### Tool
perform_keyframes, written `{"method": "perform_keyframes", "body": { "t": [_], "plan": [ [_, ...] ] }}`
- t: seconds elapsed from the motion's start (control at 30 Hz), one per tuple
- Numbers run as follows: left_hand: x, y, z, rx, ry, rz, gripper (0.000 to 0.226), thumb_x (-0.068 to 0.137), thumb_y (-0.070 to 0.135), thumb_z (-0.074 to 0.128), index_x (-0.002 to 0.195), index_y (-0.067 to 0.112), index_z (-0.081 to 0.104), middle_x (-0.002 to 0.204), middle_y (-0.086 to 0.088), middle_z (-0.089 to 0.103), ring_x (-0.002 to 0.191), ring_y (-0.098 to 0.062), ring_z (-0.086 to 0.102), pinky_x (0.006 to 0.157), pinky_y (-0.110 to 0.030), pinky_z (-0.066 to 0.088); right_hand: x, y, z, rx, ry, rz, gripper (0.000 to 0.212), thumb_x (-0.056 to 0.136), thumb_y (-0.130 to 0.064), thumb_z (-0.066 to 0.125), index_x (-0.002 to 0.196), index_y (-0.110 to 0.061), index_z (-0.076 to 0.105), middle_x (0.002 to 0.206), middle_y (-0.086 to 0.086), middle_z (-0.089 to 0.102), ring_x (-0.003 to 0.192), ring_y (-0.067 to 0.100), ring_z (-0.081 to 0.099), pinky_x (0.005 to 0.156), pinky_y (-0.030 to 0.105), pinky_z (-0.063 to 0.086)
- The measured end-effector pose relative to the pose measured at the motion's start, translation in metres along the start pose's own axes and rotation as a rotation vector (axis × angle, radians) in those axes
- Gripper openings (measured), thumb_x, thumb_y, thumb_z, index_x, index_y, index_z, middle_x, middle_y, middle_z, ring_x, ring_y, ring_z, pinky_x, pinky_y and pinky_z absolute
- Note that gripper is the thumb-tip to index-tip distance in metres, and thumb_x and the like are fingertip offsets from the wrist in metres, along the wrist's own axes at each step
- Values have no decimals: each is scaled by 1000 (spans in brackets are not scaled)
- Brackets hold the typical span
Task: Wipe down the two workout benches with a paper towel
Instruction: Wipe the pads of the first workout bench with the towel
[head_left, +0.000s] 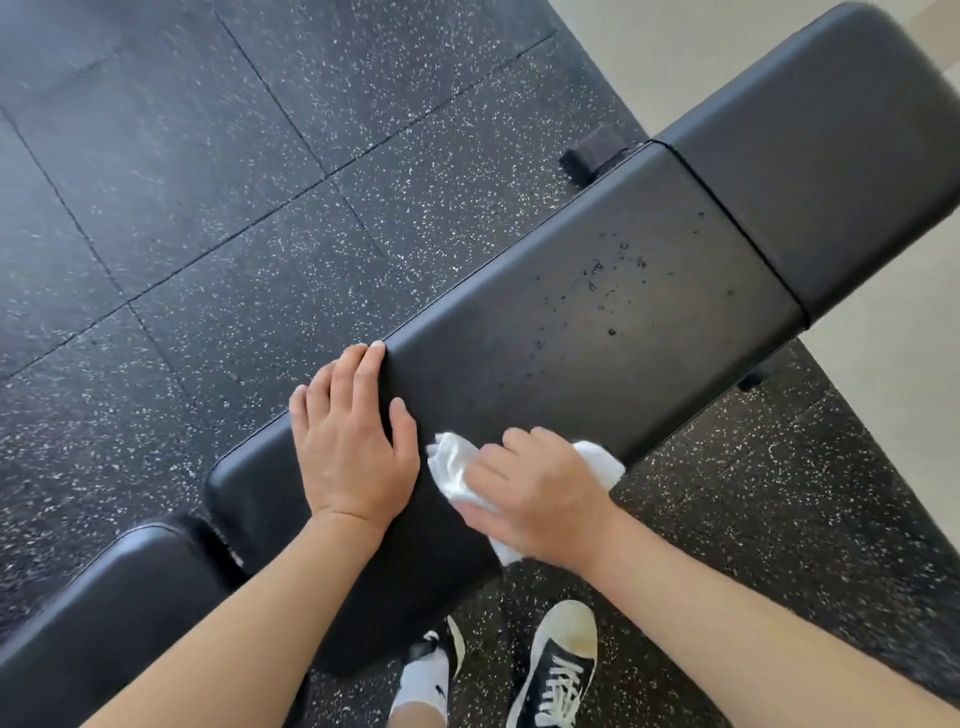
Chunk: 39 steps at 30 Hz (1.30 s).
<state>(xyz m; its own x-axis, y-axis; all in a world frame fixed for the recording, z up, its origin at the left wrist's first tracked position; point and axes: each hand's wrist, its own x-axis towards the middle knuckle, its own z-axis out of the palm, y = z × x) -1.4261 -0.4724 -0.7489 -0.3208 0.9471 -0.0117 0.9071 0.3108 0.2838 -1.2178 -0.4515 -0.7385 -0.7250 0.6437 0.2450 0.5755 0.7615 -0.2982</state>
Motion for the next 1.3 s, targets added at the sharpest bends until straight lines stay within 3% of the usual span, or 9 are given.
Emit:
{"method": "perform_keyframes", "body": {
  "t": [0.2,0.33,0.53,0.63,0.8,0.93,1.03,1.13,1.3],
  "plan": [
    [1,-1,3,10,-15,-1,60,96,36,46,153,18,46,154,-3,51,136,-34,47,120,-57,30,124,87,-8,-228,130,369,30,90,-36,69,102,-10,76,65,7,57,61,32,55,51,41,48],
    [1,-3,1,0,-29,-1,61,97,36,46,155,17,45,156,-4,50,138,-35,46,122,-56,26,145,66,-2,-154,49,536,33,92,-42,61,106,-14,72,72,3,61,69,31,55,55,38,45],
    [1,-2,-1,-3,-69,-8,61,99,37,43,156,16,44,157,-6,49,141,-36,45,123,-58,25,29,-3,-3,-19,-93,125,27,97,-35,67,80,-16,59,68,0,45,63,23,42,52,43,40],
    [1,-2,1,3,-56,-5,61,99,37,44,156,17,43,157,-5,49,140,-35,45,123,-57,25,-2,39,-21,-215,-88,0,9,97,-27,67,95,-19,64,72,1,39,61,25,38,49,43,38],
    [0,-1,1,17,-40,-11,61,98,37,46,156,17,44,156,-4,49,140,-34,46,122,-57,27,51,114,-31,-443,69,293,13,94,-28,58,100,-17,63,72,4,51,59,26,40,49,37,43],
    [1,1,0,27,-35,-12,61,98,37,45,156,18,44,157,-3,49,140,-33,45,123,-56,27,108,91,-7,-251,178,632,26,92,-38,54,84,-14,62,62,2,50,58,25,41,48,30,31],
    [1,3,-3,29,-48,-18,61,98,37,44,156,18,44,157,-3,49,141,-33,45,123,-56,27,97,35,11,-206,110,475,28,98,-33,46,99,-15,67,63,0,46,57,26,46,48,36,35],
    [1,5,-6,32,-62,-26,61,99,37,43,156,18,43,157,-4,49,142,-33,44,123,-57,26,35,1,7,-59,-40,171,21,98,-37,61,92,-17,64,67,-2,43,61,21,41,51,38,33],
    [1,7,-5,36,-37,-23,60,98,37,43,155,19,43,155,-3,50,139,-33,47,123,-53,24,-19,83,-38,-219,-64,99,25,96,-26,61,74,-14,61,64,3,41,56,26,40,47,40,38]
  ]
}}
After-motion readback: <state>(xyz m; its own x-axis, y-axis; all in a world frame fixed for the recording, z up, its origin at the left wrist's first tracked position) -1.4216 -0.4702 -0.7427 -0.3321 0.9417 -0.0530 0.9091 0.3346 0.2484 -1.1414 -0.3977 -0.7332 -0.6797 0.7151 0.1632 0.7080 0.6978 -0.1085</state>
